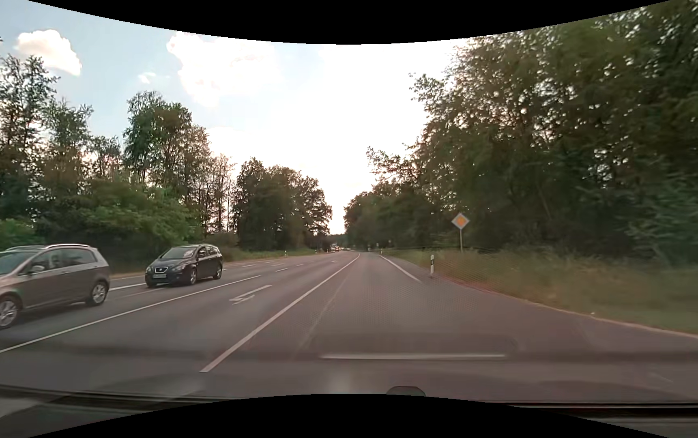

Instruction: Follow the waypoints while adhering to traffic rules and regulations

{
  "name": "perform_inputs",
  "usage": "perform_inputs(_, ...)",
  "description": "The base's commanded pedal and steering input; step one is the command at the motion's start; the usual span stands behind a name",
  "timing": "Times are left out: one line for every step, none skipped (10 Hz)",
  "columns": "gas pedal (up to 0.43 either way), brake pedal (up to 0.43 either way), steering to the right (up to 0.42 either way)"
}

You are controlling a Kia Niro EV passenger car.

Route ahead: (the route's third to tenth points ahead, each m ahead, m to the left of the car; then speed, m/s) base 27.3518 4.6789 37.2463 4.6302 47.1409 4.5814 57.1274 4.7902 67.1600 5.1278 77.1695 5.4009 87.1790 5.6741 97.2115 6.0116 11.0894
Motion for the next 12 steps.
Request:
perform_inputs(0.37, 0.0, -0.006)
perform_inputs(0.37, 0.0, -0.006)
perform_inputs(0.37, 0.0, -0.006)
perform_inputs(0.37, 0.0, -0.006)
perform_inputs(0.37, 0.0, -0.006)
perform_inputs(0.35, 0.0, -0.006)
perform_inputs(0.331, 0.0, -0.006)
perform_inputs(0.319, 0.0, -0.007)
perform_inputs(0.311, 0.0, -0.007)
perform_inputs(0.299, 0.0, -0.007)
perform_inputs(0.287, 0.0, -0.007)
perform_inputs(0.287, 0.0, -0.007)
